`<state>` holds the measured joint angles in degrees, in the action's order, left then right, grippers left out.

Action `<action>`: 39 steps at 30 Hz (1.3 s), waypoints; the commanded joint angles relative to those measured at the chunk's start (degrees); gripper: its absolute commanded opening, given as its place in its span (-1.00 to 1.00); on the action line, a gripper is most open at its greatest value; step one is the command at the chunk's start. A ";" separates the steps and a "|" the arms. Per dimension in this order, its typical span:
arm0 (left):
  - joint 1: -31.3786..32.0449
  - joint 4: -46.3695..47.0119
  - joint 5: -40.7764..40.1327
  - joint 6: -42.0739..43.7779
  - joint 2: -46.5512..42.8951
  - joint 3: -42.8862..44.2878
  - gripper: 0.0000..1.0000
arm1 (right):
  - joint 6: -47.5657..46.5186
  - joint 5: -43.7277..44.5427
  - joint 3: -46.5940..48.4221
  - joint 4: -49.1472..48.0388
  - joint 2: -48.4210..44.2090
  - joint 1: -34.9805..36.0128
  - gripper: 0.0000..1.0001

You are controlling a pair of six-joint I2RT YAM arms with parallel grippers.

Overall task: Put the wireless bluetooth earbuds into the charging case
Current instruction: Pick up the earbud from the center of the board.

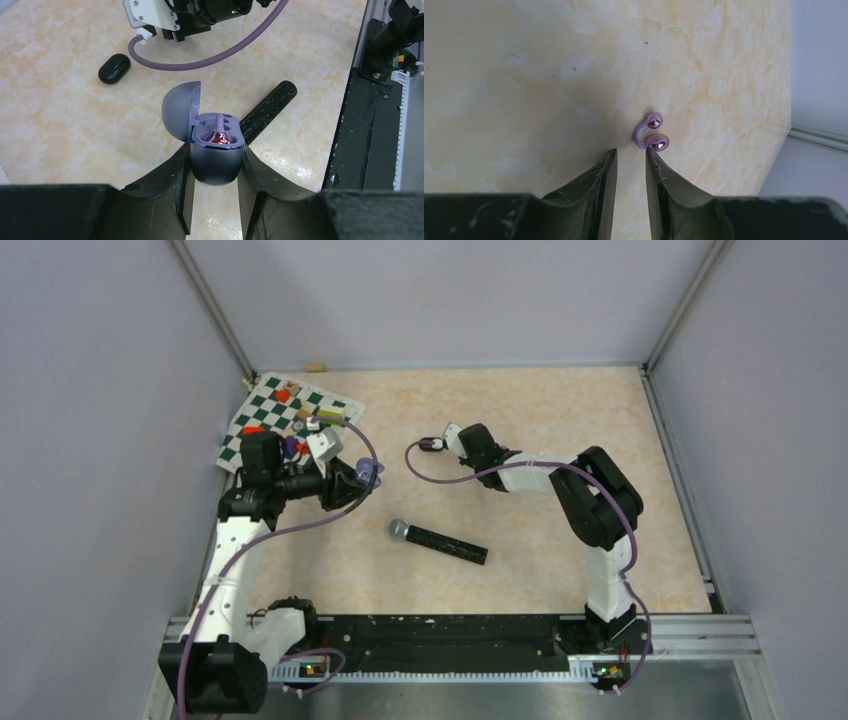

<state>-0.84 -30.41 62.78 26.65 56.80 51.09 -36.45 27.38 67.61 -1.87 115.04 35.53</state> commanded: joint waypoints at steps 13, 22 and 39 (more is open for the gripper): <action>-0.85 1.73 2.95 -1.01 -0.04 0.59 -1.00 | 2.24 -4.26 0.92 5.33 3.24 -1.76 -0.47; -1.15 1.31 3.93 -0.60 -0.22 0.51 -1.00 | 2.32 -3.84 1.13 5.34 4.02 -2.16 -0.47; -1.62 1.21 4.36 -0.46 -0.36 0.42 -1.00 | 2.45 -4.42 1.26 5.17 4.40 -3.84 -0.49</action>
<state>-2.02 -30.44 65.17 26.04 56.80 51.09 -35.81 25.82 69.14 -1.58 116.03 32.75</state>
